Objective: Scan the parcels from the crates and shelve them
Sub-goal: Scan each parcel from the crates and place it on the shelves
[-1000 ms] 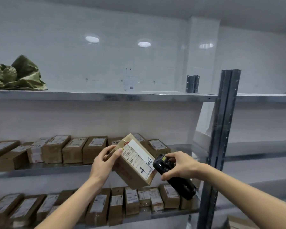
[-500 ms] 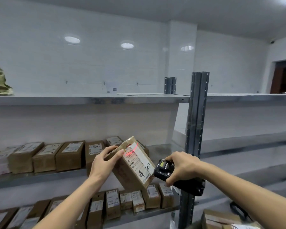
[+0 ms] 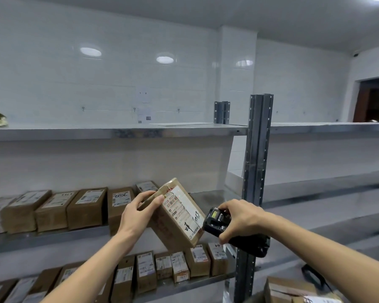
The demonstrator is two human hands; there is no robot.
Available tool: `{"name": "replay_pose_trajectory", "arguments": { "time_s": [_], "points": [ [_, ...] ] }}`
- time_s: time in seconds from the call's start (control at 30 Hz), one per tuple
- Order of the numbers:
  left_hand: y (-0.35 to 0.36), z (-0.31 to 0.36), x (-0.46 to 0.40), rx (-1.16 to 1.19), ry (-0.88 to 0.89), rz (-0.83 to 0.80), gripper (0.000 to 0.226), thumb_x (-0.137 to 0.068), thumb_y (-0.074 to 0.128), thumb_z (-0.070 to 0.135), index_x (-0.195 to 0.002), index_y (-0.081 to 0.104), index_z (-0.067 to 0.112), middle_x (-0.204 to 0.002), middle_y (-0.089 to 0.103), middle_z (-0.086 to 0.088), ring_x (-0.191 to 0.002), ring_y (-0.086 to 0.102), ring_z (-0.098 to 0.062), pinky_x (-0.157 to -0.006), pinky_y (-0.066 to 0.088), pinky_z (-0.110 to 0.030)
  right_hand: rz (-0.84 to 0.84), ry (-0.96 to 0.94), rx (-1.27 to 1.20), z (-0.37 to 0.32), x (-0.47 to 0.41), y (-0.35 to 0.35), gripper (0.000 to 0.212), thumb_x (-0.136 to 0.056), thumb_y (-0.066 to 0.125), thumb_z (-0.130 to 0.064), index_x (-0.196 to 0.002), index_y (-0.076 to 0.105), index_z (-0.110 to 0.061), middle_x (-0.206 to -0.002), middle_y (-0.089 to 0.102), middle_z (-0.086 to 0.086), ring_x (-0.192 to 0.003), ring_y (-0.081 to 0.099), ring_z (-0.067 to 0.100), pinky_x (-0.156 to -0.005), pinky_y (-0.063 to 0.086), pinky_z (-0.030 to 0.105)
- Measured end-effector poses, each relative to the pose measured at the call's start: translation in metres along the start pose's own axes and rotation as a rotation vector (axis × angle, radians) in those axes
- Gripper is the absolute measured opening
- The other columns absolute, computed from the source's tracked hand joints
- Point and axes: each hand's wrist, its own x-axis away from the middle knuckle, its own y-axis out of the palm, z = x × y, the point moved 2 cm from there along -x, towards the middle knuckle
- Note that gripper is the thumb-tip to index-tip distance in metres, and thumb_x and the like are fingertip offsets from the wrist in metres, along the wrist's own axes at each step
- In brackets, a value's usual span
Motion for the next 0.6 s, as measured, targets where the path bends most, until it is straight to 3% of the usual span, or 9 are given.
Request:
{"name": "replay_pose_trajectory", "arguments": {
  "time_s": [0.13, 0.2, 0.33, 0.47, 0.6],
  "points": [
    [0.009, 0.003, 0.001, 0.072, -0.030, 0.007, 0.054, -0.058, 0.064, 0.083, -0.103, 0.065, 0.051, -0.110, 0.066, 0.004, -0.106, 0.061, -0.014, -0.086, 0.055, -0.038, -0.057, 0.012, -0.333, 0.008, -0.001, 0.008, 0.059, -0.070, 0.092, -0.033, -0.121, 0.065, -0.023, -0.108, 0.074, -0.001, -0.095, 0.074, 0.016, -0.083, 0.062, 0.028],
    [0.018, 0.003, 0.000, 0.105, -0.049, 0.020, 0.064, -0.056, 0.063, 0.084, -0.108, 0.065, 0.046, -0.110, 0.067, 0.002, -0.106, 0.061, -0.015, -0.089, 0.053, -0.039, -0.086, 0.028, -0.479, 0.010, -0.001, 0.015, 0.060, -0.074, 0.091, -0.029, -0.126, 0.063, -0.020, -0.112, 0.074, 0.003, -0.097, 0.075, 0.017, -0.079, 0.062, 0.026],
    [0.038, -0.011, -0.009, 0.152, -0.130, -0.025, 0.091, -0.047, 0.068, 0.093, -0.125, 0.059, 0.046, -0.130, 0.058, -0.003, -0.119, 0.056, -0.022, -0.100, 0.052, -0.051, -0.025, 0.044, -0.627, 0.022, -0.003, 0.025, 0.063, -0.072, 0.093, -0.031, -0.128, 0.065, -0.023, -0.116, 0.075, -0.001, -0.101, 0.075, 0.014, -0.089, 0.062, 0.028],
    [0.060, -0.018, -0.015, 0.152, -0.231, -0.179, 0.076, -0.060, 0.062, 0.088, -0.125, 0.054, 0.049, -0.137, 0.048, -0.004, -0.125, 0.049, -0.026, -0.101, 0.046, -0.055, 0.106, 0.087, -0.690, 0.043, 0.000, 0.018, 0.053, -0.069, 0.094, -0.027, -0.117, 0.071, -0.027, -0.105, 0.078, -0.005, -0.092, 0.076, 0.012, -0.080, 0.061, 0.025],
    [0.079, -0.011, -0.022, 0.289, -0.254, -0.225, 0.056, -0.082, 0.054, 0.077, -0.113, 0.057, 0.031, -0.119, 0.067, -0.005, -0.114, 0.059, -0.022, -0.104, 0.045, -0.055, 0.168, 0.119, -0.693, 0.056, 0.000, 0.013, 0.048, -0.070, 0.095, -0.023, -0.113, 0.074, -0.026, -0.100, 0.079, -0.006, -0.089, 0.076, 0.009, -0.072, 0.057, 0.019]
  ]
}}
